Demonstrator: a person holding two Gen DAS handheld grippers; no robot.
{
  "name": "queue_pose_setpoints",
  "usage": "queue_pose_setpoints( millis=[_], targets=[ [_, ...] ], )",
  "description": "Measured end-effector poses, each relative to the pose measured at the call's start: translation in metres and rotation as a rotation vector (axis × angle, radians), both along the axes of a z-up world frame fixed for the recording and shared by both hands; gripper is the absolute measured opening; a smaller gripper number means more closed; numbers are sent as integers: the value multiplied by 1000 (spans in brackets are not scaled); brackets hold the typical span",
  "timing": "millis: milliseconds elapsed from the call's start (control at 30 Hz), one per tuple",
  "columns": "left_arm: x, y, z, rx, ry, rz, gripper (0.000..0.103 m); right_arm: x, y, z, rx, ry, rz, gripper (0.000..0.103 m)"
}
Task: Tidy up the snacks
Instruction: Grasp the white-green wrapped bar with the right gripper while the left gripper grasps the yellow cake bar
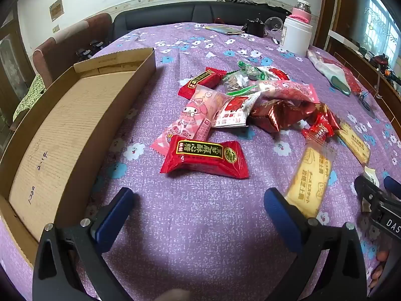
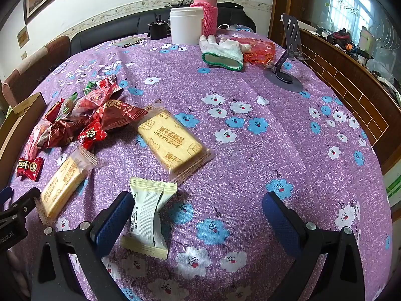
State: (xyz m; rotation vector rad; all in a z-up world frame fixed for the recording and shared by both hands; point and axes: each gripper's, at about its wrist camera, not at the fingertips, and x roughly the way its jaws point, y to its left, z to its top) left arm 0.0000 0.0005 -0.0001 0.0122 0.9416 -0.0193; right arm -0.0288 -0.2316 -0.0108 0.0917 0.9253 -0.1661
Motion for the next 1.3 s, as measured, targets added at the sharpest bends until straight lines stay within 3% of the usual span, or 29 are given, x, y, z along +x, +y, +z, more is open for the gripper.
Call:
queue_pose_setpoints(
  millis=[233, 500, 767, 867, 967, 1000, 1100, 1200, 1300],
  targets=[
    [-2, -2, 0, 11, 3, 0, 103, 0, 0, 0, 0, 1, 8, 102],
    [-13, -3, 1, 21, 70, -94, 103, -1, 0, 0, 10, 58, 32, 102],
    [-32, -4, 6, 50, 55, -115, 103, -14, 4, 1, -1, 51, 27, 102],
    [-47, -2, 22, 49, -24, -125, 103, -24, 5, 3, -7, 46, 41, 102],
    [-74, 8, 52, -34, -136, -146, 103, -47, 5, 16, -25, -30, 49, 102],
    [-87, 15, 67, -68, -212, -145, 103, -55, 4, 24, -34, -72, 51, 102],
    [-116, 28, 104, -66, -410, -147, 103, -90, 3, 59, -82, -264, 42, 102],
    [-124, 30, 130, -21, -436, -201, 103, -121, 2, 90, -113, -464, 51, 102],
    [-133, 32, 140, 67, -455, -145, 103, -120, 5, 107, -144, -483, 57, 102]
  ],
)
